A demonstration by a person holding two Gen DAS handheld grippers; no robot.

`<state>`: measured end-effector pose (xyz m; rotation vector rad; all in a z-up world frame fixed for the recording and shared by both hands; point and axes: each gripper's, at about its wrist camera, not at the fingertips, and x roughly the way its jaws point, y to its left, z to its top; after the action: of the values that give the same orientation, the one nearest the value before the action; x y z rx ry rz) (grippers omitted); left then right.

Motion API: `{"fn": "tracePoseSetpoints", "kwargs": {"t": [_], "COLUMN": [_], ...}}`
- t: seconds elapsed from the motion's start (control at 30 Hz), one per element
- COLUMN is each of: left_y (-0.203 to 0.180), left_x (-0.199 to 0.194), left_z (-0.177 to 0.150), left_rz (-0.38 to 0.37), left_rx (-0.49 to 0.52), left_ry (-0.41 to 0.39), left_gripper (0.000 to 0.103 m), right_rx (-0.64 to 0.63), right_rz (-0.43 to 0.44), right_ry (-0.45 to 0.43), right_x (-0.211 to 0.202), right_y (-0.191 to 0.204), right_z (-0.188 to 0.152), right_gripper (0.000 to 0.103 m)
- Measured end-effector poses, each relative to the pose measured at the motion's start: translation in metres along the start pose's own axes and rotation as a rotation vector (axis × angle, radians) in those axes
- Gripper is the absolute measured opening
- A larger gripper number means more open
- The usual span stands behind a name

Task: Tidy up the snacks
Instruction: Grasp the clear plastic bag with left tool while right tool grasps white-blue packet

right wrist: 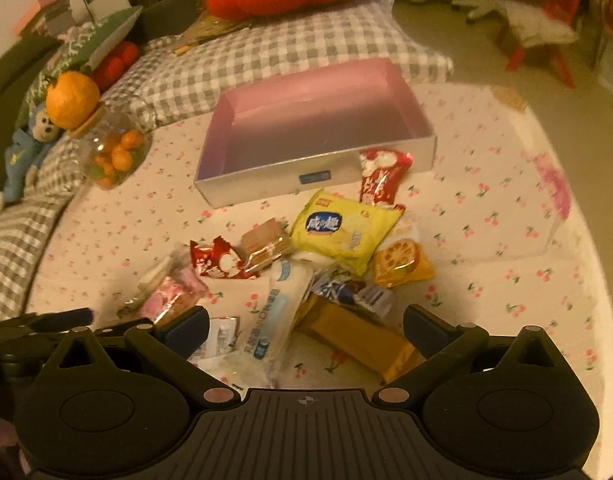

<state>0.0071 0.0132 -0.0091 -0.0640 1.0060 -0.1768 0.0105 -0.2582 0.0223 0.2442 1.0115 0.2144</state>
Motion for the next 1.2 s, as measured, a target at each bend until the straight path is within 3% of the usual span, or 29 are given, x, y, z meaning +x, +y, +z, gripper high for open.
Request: {"fn": "tracePoseSetpoints", "kwargs": {"t": [0.17, 0.4, 0.5, 0.7, 0.77, 0.83, 0.9, 1.07, 1.2], "left_y": [0.009, 0.021, 0.025, 0.043, 0.047, 0.051, 0.053, 0.055, 0.056], "left_x": [0.006, 0.028, 0.037, 0.039, 0.037, 0.035, 0.034, 0.034, 0.037], "left_z": [-0.002, 0.002, 0.004, 0.005, 0.005, 0.004, 0.004, 0.005, 0.001], "left_rz": [-0.069, -0.145, -0.168, -0.207, -0.2, -0.201, -0.206, -0.178, -0.154], "left_rx": [0.046, 0.085, 0.101, 0.017, 0.012, 0.005, 0.003, 0.036, 0.056], "left_ry": [-0.046, -0.093, -0.099, -0.09, -0.095, -0.097, -0.096, -0.075, -0.072], "left_gripper": [0.089, 0.078, 0.074, 0.068, 0.064, 0.06, 0.054, 0.035, 0.036], "right_rx": [0.042, 0.073, 0.081, 0.085, 0.091, 0.094, 0.092, 0.107, 0.117], "right_rz": [0.147, 0.232, 0.259, 0.246, 0.239, 0.226, 0.218, 0.221, 0.237], "right_ry": [0.007, 0.013, 0.032, 0.066, 0.074, 0.078, 0.077, 0.085, 0.086], "right_x": [0.01, 0.02, 0.027, 0.045, 0.051, 0.055, 0.059, 0.067, 0.071], "right_y": [-0.012, -0.016, -0.014, -0.007, -0.005, -0.005, -0.005, -0.007, -0.006], "right_z": [-0.006, -0.011, -0.01, -0.009, -0.011, -0.012, -0.013, -0.016, -0.015], "right_gripper": [0.103, 0.102, 0.096, 0.082, 0.072, 0.049, 0.041, 0.039, 0.042]}}
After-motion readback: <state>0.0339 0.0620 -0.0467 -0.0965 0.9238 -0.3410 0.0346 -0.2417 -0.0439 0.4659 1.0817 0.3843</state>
